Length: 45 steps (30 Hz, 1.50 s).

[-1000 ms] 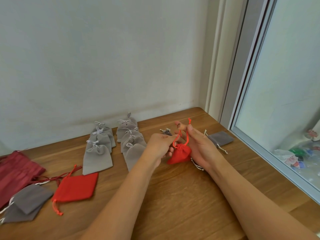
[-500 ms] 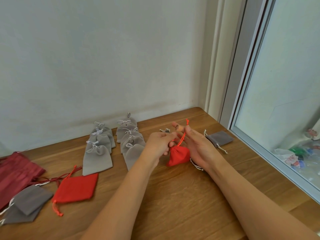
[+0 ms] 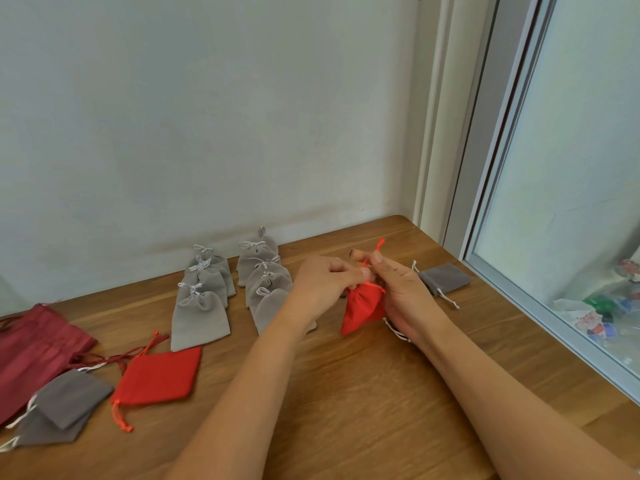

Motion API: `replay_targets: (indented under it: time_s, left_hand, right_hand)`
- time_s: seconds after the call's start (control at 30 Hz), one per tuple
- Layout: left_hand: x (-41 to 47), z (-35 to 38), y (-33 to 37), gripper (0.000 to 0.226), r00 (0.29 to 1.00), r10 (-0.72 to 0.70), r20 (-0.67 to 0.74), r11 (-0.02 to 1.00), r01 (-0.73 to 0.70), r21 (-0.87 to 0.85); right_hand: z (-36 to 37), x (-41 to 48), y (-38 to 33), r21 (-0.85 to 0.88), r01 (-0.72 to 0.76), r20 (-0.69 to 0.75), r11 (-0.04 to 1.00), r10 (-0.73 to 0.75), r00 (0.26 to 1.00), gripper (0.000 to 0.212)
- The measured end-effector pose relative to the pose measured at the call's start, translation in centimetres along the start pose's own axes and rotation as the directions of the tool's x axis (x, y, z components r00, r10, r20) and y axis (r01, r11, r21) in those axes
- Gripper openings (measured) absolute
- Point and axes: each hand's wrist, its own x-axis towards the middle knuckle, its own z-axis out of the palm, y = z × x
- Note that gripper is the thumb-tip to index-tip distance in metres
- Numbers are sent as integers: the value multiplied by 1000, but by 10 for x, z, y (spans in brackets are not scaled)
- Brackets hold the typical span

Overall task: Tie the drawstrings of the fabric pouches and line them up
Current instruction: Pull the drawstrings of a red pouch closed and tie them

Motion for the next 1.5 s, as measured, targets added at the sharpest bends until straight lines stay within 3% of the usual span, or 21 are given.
replay_targets:
  time_s: [0.2, 0.33, 0.47, 0.57, 0.63, 0.73, 0.83, 0.9, 1.03, 1.13, 1.33, 1.5]
  left_hand:
    - [5, -6, -2, 18, 988, 29, -151, 999, -35, -34]
    - [4, -10, -2, 19, 986, 63, -151, 998, -64, -4]
    - [6, -16, -5, 21, 989, -10, -149, 1000, 6, -30]
    - [6, -22, -7, 20, 989, -108, -99, 991, 100, -87]
    - [5, -23, -7, 13, 984, -165, -60, 976, 155, -152]
    - [6, -23, -9, 17, 970, -245, -1, 946, 238, -222]
    - [5, -23, -9, 5, 950, -291, 111, 877, 312, -366]
    - [4, -24, -8, 6, 955, -265, 133, 881, 296, -369]
    - [1, -26, -6, 11, 991, -84, 100, 959, 108, -264]
    - [-1, -26, -3, 15, 998, 24, 61, 992, -16, -121]
    - [-1, -21, -4, 15, 974, 225, -34, 961, -215, 176]
    - [1, -17, -12, 17, 958, 287, -3, 879, -262, 399]
  right_hand:
    - [6, -6, 0, -252, 56, 14, 966, -54, 998, 33]
    - [8, -6, 3, -379, 153, -8, 913, -168, 986, 27]
    - [7, -6, 1, -428, 178, -69, 886, -229, 971, 10]
    - [2, -3, -2, -338, 112, -183, 934, -183, 966, 5]
    - [0, -1, -1, -199, 68, -180, 978, -105, 978, 7]
    - [-4, 1, -1, -36, 28, -74, 999, -31, 997, 23]
    - [-9, 1, -2, -39, 15, 34, 999, -14, 999, 38]
    - [-9, 0, -3, -57, 11, 86, 998, -6, 996, 39]
    - [-9, -1, -5, -22, -25, 110, 999, 27, 994, 69]
    - [-6, -2, -4, -52, -57, 101, 997, 62, 993, 46]
    - [-4, -1, 1, -21, 2, 80, 1000, 0, 997, 58]
    - [-6, -3, 2, -110, 29, 90, 993, -19, 996, 36]
